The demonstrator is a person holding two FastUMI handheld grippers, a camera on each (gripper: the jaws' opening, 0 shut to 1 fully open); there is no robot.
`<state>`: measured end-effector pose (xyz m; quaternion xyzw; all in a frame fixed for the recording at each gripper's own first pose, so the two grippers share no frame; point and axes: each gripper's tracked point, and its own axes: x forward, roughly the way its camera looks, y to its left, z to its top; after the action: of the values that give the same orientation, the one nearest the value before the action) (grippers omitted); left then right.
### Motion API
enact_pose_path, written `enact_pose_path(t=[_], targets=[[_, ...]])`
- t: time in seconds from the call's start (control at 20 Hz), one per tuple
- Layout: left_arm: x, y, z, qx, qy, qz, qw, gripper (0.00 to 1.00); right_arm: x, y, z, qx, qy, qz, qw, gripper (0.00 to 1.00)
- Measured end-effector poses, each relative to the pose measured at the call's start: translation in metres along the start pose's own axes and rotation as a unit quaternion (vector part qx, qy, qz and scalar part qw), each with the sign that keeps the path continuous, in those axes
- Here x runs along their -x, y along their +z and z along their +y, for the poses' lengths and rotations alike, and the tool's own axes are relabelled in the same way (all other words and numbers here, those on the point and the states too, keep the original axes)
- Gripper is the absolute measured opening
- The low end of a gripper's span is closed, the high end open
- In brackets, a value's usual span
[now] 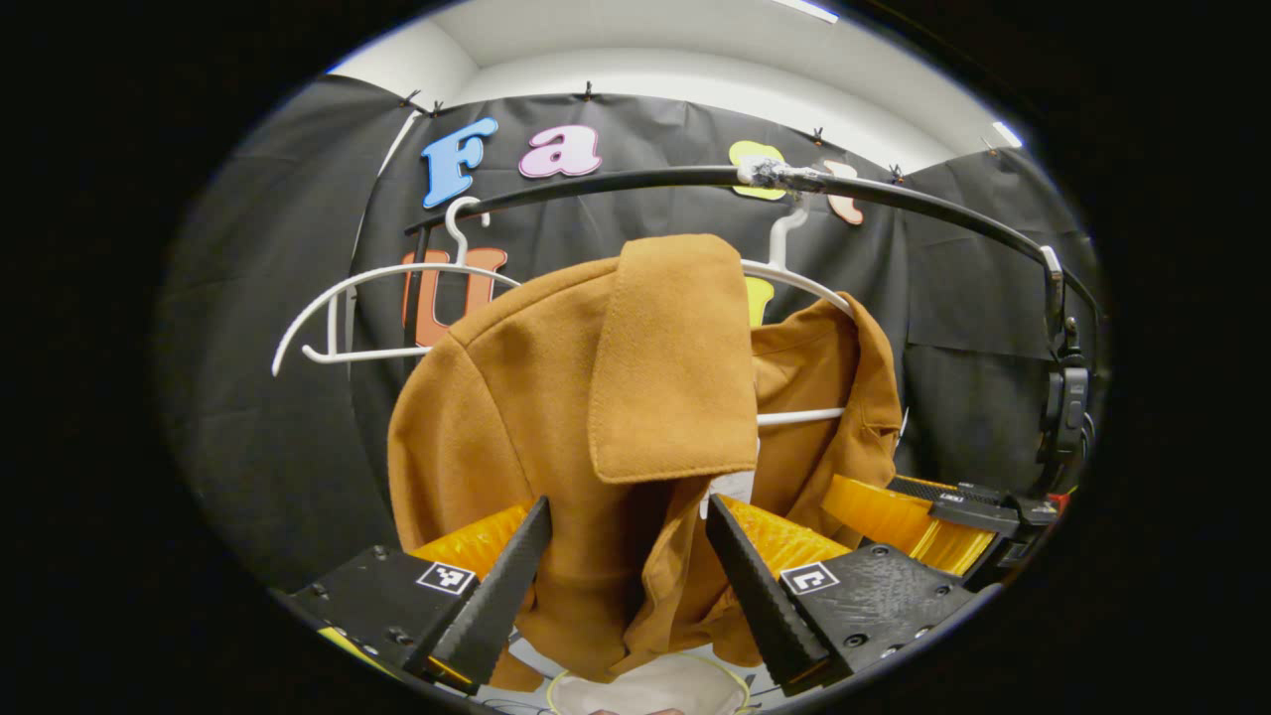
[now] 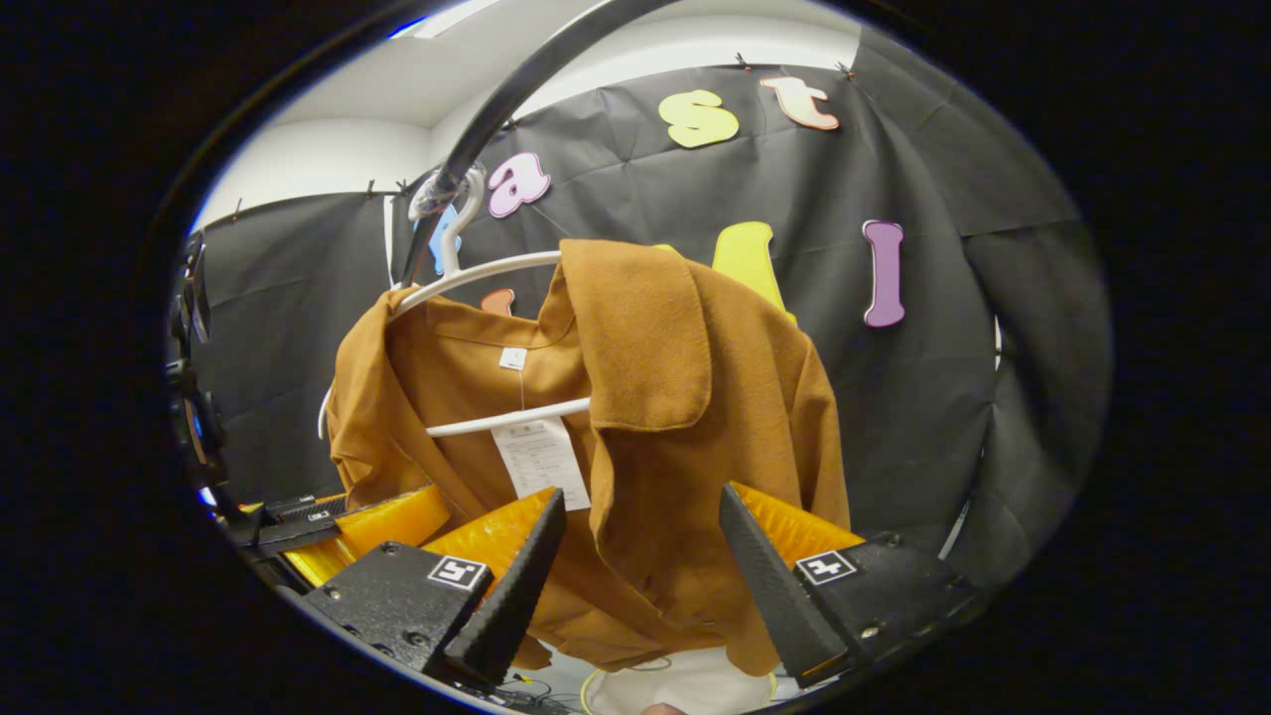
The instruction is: Grasp the clothes on the hanger with both hands and then place them into the laundry hamper below.
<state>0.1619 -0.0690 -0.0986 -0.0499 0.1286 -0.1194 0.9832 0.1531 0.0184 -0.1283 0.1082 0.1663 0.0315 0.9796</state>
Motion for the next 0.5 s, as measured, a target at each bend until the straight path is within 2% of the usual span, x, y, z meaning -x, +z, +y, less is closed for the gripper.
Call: enact_pose_path(t=[0.1,0.15,0.2,0.25,0.35,0.4,0.45,0.5], targets=[[-0.005,-0.004,-0.003,0.002,0.001,0.005,1.000,0.97,-0.005,-0.006,0.004,-0.004,0.005,0.011,1.000,0.98],[-0.007,-0.006,-0.005,-0.001,0.001,0.005,1.000,1.00,-0.008,-0.004,0.004,-0.006,0.004,0.009,1.000,0.94],[-0.010,-0.006,-0.006,-0.003,0.001,0.004,1.000,1.00,-0.010,-0.002,-0.001,-0.009,-0.002,0.007,1.000,0.99],[-0.013,-0.007,-0.006,-0.003,0.004,0.003,1.000,1.00,-0.014,-0.002,-0.005,-0.016,-0.007,0.010,1.000,0.94],[-0.020,-0.008,-0.003,0.009,0.016,0.009,1.000,1.00,-0.022,-0.004,-0.008,-0.032,-0.010,0.018,0.999,0.98],[-0.023,-0.009,-0.003,0.021,0.023,0.012,0.999,1.00,-0.025,-0.004,-0.009,-0.041,-0.009,0.020,0.999,0.94],[-0.026,-0.008,-0.002,0.033,0.028,0.013,0.999,0.93,-0.029,-0.005,-0.010,-0.046,-0.007,0.025,0.999,0.97],[-0.029,-0.009,0.000,0.041,0.035,0.016,0.998,0.86,-0.031,-0.006,-0.011,-0.051,-0.008,0.030,0.998,0.92]])
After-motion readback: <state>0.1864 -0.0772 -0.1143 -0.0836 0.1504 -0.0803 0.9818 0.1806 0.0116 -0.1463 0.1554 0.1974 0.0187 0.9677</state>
